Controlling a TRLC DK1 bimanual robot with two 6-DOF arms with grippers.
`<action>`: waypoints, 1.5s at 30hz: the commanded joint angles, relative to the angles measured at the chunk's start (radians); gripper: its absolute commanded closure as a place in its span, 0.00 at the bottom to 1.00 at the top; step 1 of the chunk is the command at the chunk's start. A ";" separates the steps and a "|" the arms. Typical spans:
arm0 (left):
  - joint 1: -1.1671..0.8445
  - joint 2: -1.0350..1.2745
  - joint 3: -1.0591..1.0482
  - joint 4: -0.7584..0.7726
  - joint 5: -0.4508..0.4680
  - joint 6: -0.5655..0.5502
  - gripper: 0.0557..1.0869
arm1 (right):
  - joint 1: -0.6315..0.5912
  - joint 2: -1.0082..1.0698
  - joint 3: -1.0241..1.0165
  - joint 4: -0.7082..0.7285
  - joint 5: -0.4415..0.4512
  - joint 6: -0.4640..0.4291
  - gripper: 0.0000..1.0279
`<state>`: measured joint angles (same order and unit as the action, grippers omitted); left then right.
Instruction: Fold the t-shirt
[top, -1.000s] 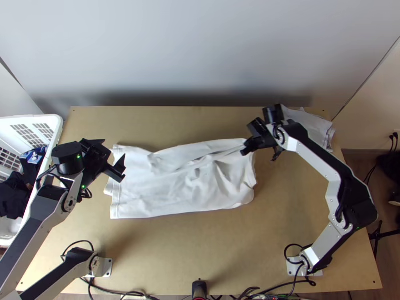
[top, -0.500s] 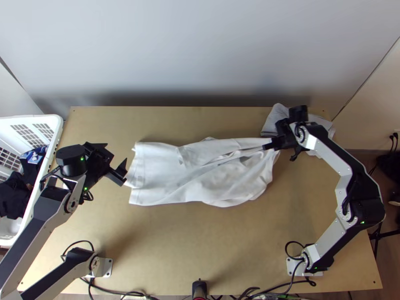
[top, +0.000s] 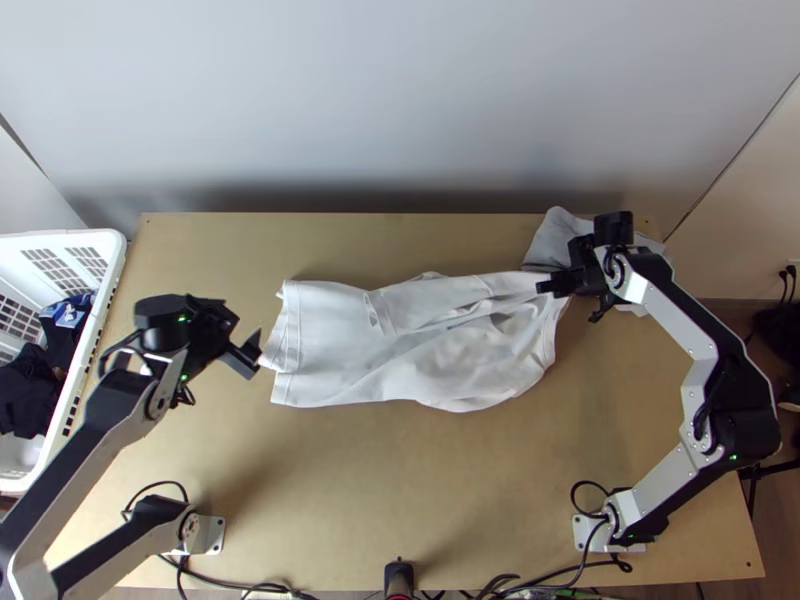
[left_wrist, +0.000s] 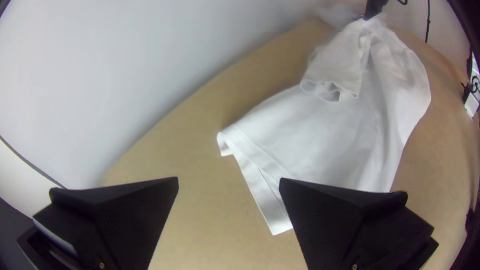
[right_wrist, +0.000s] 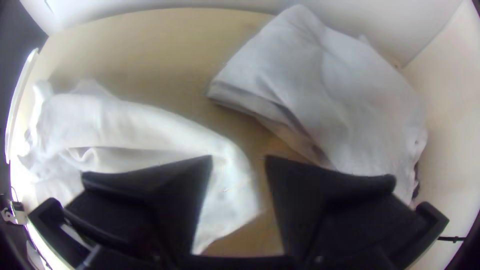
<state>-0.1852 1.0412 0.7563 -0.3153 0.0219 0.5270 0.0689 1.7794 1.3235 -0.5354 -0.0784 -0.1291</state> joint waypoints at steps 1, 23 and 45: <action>-0.003 0.148 0.009 -0.096 0.133 -0.108 0.05 | 0.017 -0.048 -0.007 0.000 -0.004 0.009 0.04; 0.026 0.454 0.245 -0.088 0.233 -0.199 0.05 | 0.086 -0.333 -0.087 0.002 -0.004 -0.037 0.04; 0.136 0.841 0.724 -0.165 0.230 -0.194 0.05 | 0.124 -0.448 -0.244 0.002 -0.004 -0.024 0.04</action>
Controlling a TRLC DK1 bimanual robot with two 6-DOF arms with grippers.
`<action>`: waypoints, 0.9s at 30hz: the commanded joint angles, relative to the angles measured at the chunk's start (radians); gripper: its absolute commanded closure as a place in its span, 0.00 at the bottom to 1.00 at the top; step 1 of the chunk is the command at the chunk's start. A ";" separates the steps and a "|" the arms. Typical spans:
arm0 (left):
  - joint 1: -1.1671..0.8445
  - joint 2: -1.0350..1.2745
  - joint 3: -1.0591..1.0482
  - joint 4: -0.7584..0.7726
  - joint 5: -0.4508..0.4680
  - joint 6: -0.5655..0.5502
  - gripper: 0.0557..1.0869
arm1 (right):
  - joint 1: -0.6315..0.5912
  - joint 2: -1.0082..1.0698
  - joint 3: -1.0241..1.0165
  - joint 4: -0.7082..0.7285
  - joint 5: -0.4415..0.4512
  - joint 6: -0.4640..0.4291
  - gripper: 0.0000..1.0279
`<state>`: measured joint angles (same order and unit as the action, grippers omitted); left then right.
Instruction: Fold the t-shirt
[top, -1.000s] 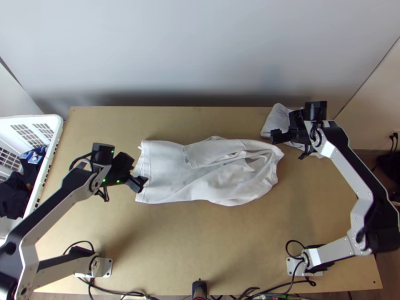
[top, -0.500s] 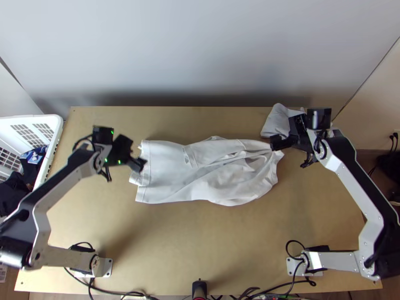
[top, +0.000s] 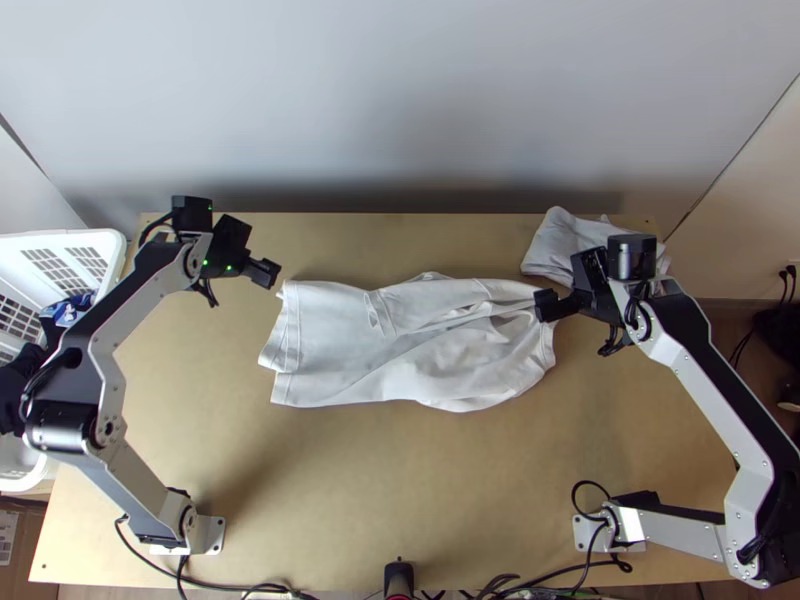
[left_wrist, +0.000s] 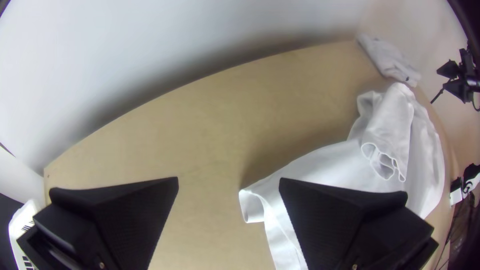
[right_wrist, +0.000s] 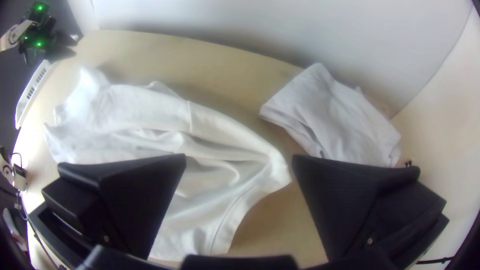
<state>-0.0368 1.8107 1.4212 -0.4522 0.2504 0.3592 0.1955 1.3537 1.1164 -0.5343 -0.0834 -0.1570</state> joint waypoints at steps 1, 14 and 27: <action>-0.017 0.078 0.062 -0.040 0.003 -0.031 0.05 | -0.002 -0.024 -0.043 0.000 0.001 0.004 0.04; -0.083 0.114 0.055 -0.146 0.016 -0.037 0.05 | -0.001 -0.013 -0.044 0.007 -0.001 0.010 0.04; -0.101 0.102 0.047 -0.167 0.015 -0.008 0.29 | 0.001 0.007 -0.029 0.020 -0.001 0.017 0.04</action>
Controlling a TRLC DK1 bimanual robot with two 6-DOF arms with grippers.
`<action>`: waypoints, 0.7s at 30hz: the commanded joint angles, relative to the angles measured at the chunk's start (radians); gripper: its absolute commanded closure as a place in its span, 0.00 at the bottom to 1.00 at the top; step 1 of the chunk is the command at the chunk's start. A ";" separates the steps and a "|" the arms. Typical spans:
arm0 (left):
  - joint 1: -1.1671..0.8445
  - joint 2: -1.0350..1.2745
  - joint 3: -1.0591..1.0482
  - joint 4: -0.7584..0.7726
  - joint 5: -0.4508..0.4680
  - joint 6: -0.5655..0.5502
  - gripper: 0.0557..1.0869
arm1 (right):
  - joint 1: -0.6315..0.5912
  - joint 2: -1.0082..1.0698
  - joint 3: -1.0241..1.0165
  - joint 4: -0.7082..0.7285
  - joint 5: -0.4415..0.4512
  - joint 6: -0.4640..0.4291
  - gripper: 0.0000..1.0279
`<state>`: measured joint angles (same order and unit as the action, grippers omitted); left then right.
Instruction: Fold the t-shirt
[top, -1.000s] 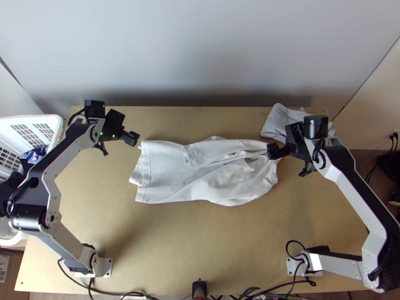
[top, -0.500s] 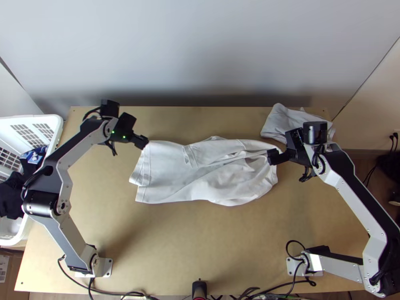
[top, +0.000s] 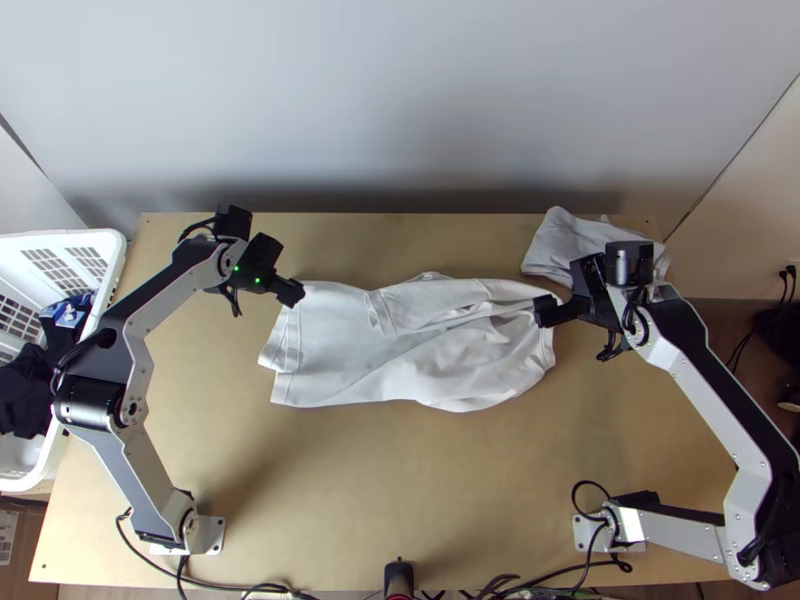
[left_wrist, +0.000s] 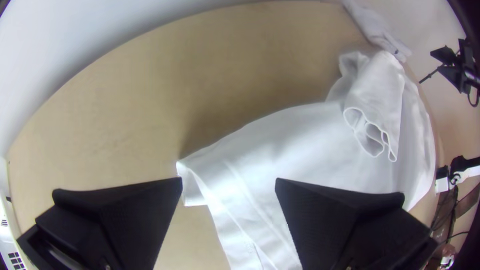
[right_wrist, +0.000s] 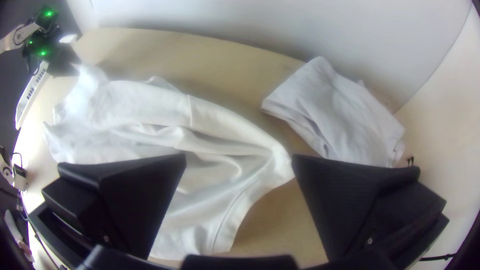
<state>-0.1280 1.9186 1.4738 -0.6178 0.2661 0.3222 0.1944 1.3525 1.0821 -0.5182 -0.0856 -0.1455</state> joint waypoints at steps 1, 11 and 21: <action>-0.010 -0.007 -0.007 0.007 -0.001 0.032 0.39 | 0.002 0.008 0.006 0.004 0.001 0.006 0.04; 0.007 -0.044 -0.056 0.081 0.004 0.057 0.97 | -0.013 0.000 0.006 0.004 0.001 0.007 0.04; 0.002 -0.363 -0.173 0.141 0.005 0.035 0.97 | -0.013 -0.003 0.029 0.004 0.000 0.017 0.04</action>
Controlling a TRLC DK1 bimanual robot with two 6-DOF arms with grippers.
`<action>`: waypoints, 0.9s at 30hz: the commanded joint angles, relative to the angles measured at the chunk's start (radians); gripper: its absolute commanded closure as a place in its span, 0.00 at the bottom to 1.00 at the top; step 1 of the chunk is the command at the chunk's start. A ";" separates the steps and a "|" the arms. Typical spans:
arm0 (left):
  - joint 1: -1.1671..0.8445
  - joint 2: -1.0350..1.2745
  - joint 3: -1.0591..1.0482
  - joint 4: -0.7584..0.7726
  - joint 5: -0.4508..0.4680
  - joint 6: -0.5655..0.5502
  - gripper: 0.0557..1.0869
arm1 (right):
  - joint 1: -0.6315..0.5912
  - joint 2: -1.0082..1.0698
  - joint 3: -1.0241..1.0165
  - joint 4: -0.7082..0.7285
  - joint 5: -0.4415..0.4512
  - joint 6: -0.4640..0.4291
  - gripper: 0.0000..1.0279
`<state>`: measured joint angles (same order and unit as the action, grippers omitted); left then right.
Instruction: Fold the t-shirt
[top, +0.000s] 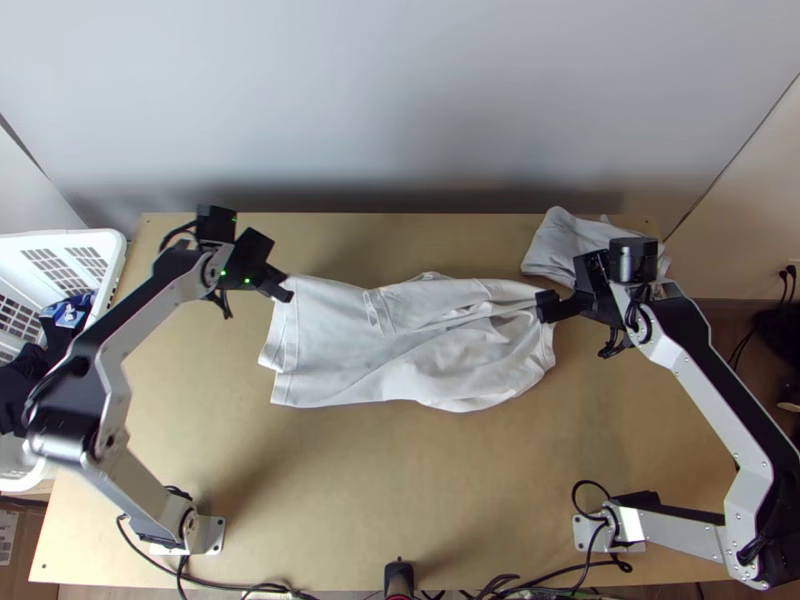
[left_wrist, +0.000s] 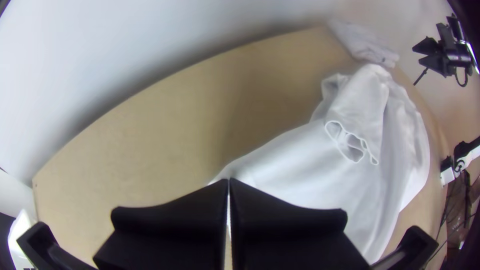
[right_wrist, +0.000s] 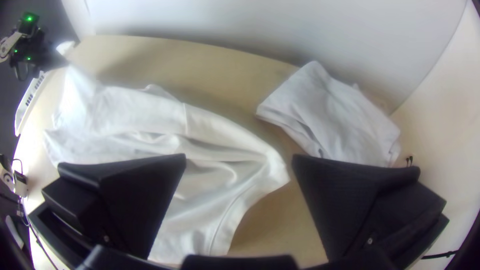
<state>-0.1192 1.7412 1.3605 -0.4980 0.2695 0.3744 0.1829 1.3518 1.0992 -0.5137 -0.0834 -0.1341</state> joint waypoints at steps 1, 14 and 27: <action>-0.014 -0.224 -0.069 0.013 0.007 -0.020 0.97 | -0.002 0.000 0.011 0.000 -0.003 0.007 0.04; -0.246 -0.490 -0.345 -0.177 0.023 0.037 0.97 | -0.002 0.026 0.028 0.000 -0.010 0.024 0.04; -0.323 -0.560 -0.463 -0.312 0.030 0.081 0.97 | 0.058 0.127 0.044 -0.002 -0.032 0.047 0.04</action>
<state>-0.4232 1.1976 0.9646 -0.7792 0.2996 0.4328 0.1902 1.4139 1.1278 -0.5148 -0.0967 -0.1040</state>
